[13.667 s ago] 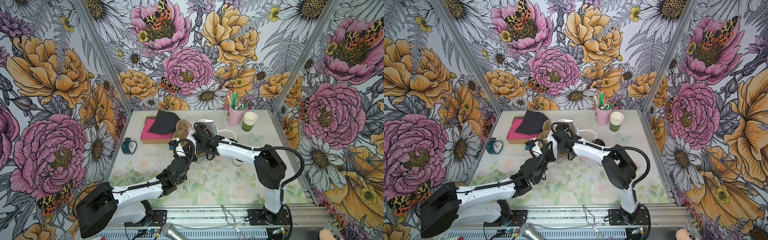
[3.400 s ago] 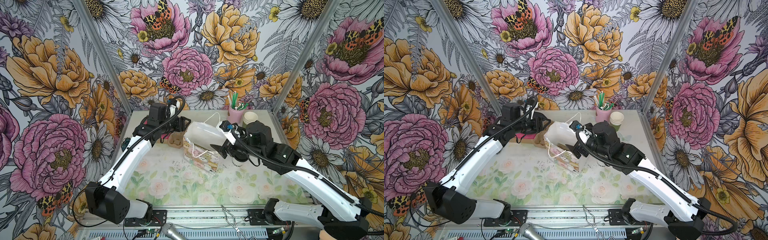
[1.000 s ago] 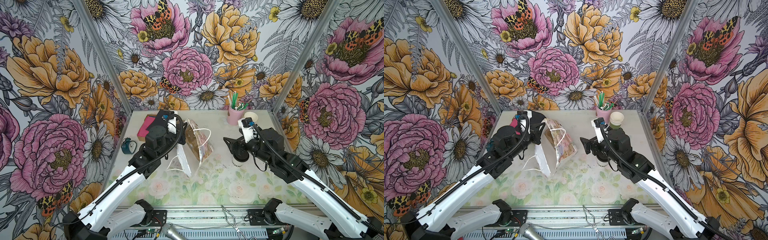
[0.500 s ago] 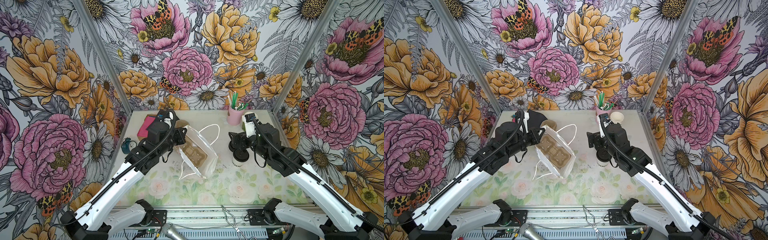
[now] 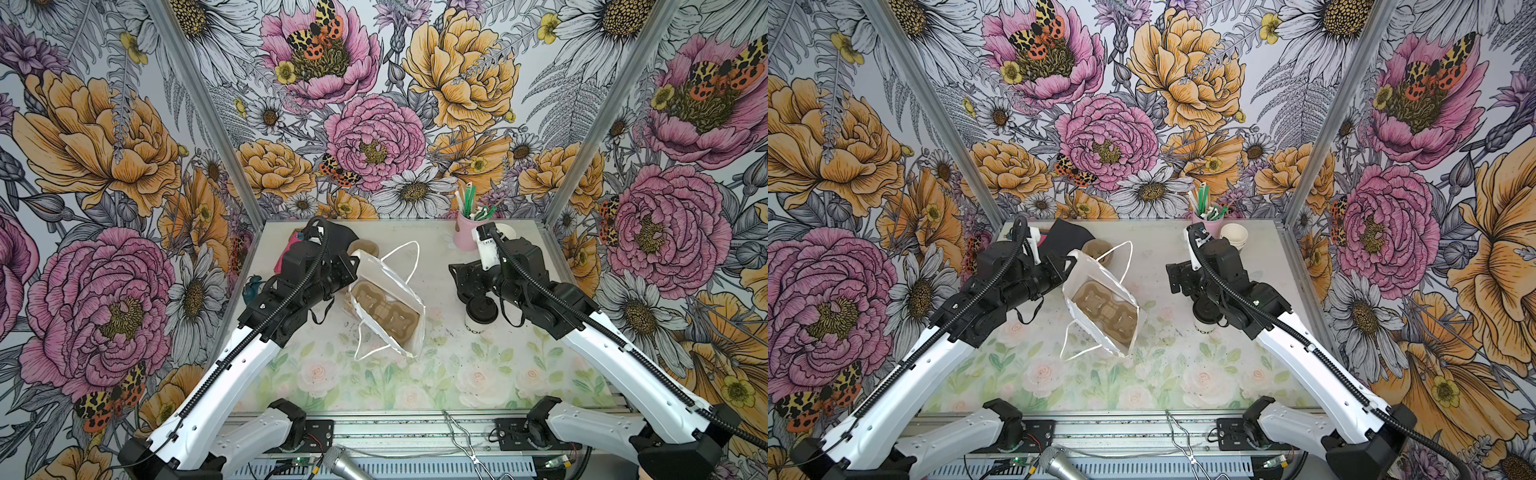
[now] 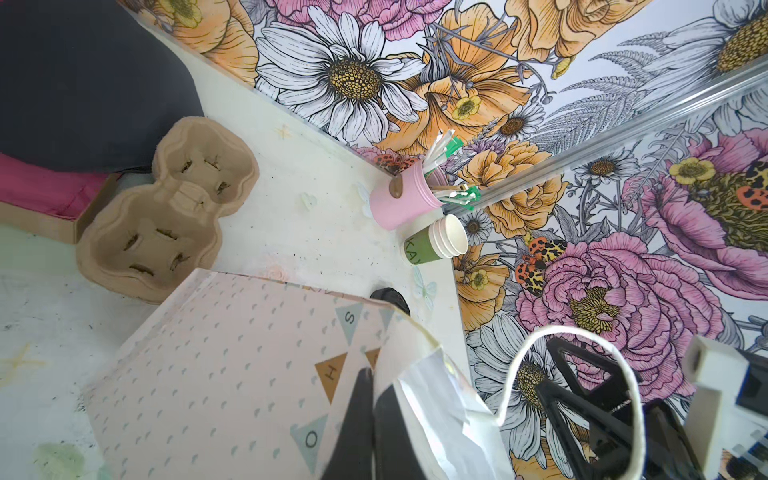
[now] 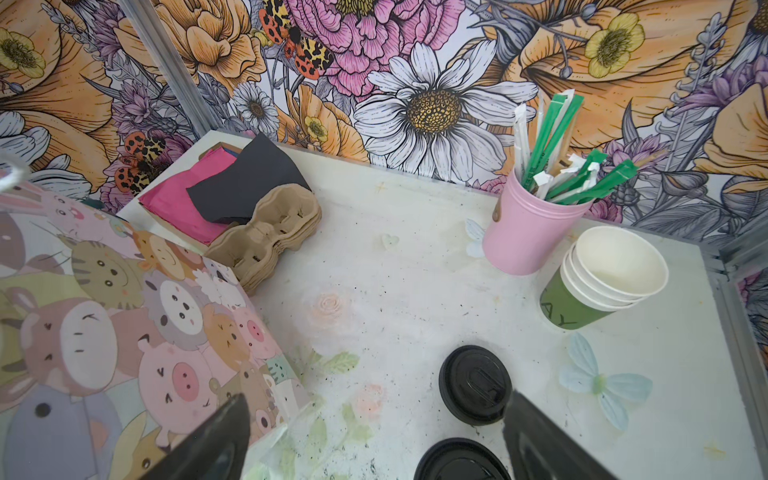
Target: Pack the takeout coffee
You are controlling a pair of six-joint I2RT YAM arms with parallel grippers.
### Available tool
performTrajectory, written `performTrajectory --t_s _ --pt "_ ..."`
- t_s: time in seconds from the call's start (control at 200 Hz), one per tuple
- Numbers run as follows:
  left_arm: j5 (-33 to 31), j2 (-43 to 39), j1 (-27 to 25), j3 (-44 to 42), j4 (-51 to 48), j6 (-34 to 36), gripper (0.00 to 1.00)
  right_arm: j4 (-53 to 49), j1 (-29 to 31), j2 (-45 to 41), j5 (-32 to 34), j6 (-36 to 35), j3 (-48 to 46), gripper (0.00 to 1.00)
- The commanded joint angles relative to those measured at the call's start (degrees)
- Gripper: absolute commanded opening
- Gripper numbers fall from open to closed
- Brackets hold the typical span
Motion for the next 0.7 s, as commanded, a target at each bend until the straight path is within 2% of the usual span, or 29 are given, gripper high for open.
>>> performTrajectory --t_s 0.0,0.21,0.395,0.505,0.695 --pt "3.6 2.0 1.9 1.6 -2.7 1.6 0.04 -0.7 -0.5 1.2 -2.4 -0.2 1.6 0.96" --pt "4.4 4.2 4.3 2.5 -4.8 4.7 0.08 -0.9 -1.2 2.8 -3.7 -0.6 1.5 0.97" --pt "2.9 5.4 8.0 5.5 -8.5 10.8 0.23 -0.8 -1.5 3.8 -4.4 -1.3 1.8 0.97" --pt "2.0 6.7 10.9 8.6 -11.7 14.9 0.27 -0.9 -1.9 4.0 -4.6 -1.6 1.9 0.97" --pt "3.8 9.6 14.3 11.5 -15.8 19.0 0.28 -0.9 -2.5 4.3 -5.2 -1.8 1.7 0.97"
